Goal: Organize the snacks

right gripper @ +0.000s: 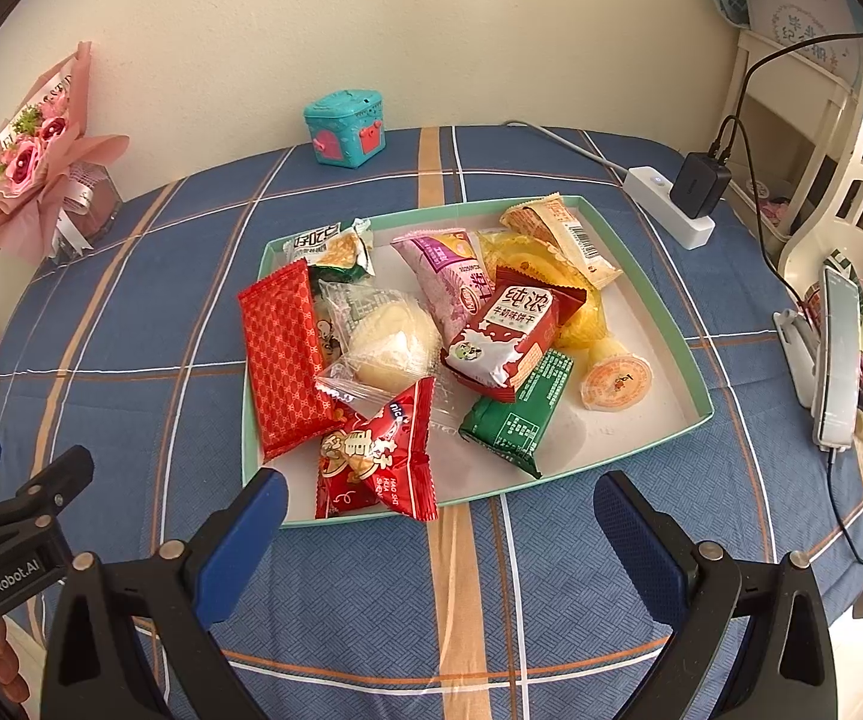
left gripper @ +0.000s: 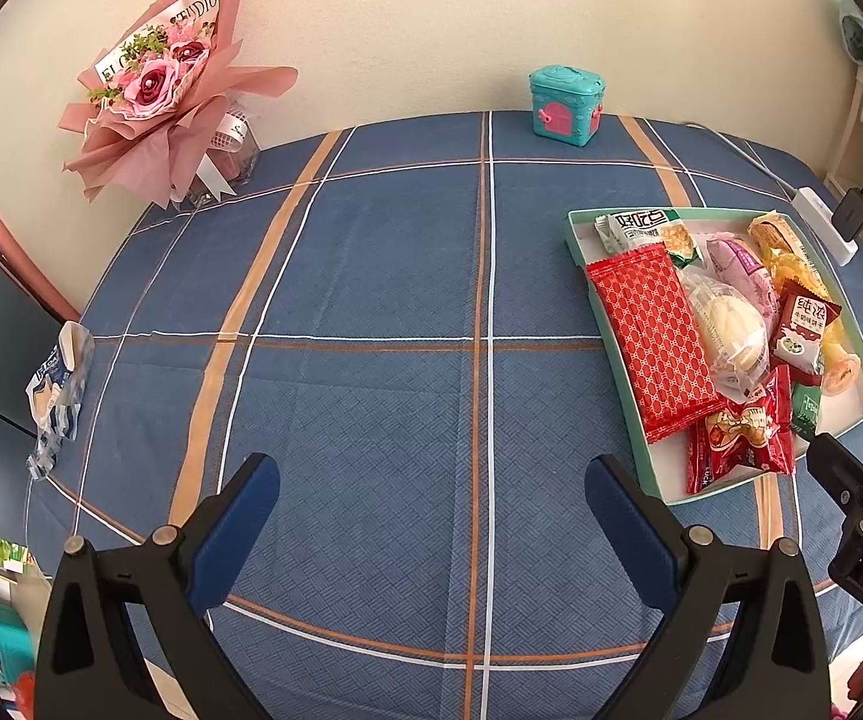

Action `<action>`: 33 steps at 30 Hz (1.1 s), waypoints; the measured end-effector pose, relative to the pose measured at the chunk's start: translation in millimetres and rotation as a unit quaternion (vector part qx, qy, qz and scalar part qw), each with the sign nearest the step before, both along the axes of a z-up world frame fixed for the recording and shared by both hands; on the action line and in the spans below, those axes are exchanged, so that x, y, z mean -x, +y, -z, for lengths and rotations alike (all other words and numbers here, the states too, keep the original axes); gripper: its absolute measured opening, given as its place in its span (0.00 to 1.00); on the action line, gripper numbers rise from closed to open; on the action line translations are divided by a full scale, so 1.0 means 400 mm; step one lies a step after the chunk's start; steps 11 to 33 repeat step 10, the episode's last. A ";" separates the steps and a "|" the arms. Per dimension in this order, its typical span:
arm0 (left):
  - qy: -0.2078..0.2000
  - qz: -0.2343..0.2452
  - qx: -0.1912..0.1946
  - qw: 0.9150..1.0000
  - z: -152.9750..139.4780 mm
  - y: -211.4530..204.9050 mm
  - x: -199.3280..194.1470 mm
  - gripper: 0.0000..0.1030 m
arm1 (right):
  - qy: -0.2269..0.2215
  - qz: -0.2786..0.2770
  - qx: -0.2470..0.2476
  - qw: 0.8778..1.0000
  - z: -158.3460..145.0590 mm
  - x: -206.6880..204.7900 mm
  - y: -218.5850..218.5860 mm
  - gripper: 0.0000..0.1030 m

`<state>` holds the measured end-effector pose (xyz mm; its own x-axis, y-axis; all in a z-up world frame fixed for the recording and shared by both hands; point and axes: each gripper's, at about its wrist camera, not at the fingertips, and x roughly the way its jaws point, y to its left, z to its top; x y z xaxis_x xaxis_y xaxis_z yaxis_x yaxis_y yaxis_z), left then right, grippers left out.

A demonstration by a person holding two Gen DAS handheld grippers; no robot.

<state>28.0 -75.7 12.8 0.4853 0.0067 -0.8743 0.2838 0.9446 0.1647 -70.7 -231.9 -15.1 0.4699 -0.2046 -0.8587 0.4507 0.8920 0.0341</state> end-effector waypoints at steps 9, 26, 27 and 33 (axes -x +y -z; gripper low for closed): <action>-0.003 0.000 0.002 1.000 -0.003 0.003 0.000 0.99 | 0.002 -0.002 -0.001 1.000 0.001 -0.001 -0.012 1.00; 0.000 0.001 0.003 1.000 -0.001 0.002 -0.001 0.99 | 0.002 -0.002 -0.001 1.000 0.001 -0.002 -0.012 1.00; 0.000 0.001 0.003 1.000 -0.001 0.002 -0.001 0.99 | 0.002 -0.002 -0.001 1.000 0.001 -0.002 -0.012 1.00; 0.000 0.001 0.003 1.000 -0.001 0.002 -0.001 0.99 | 0.002 -0.002 -0.001 1.000 0.001 -0.002 -0.012 1.00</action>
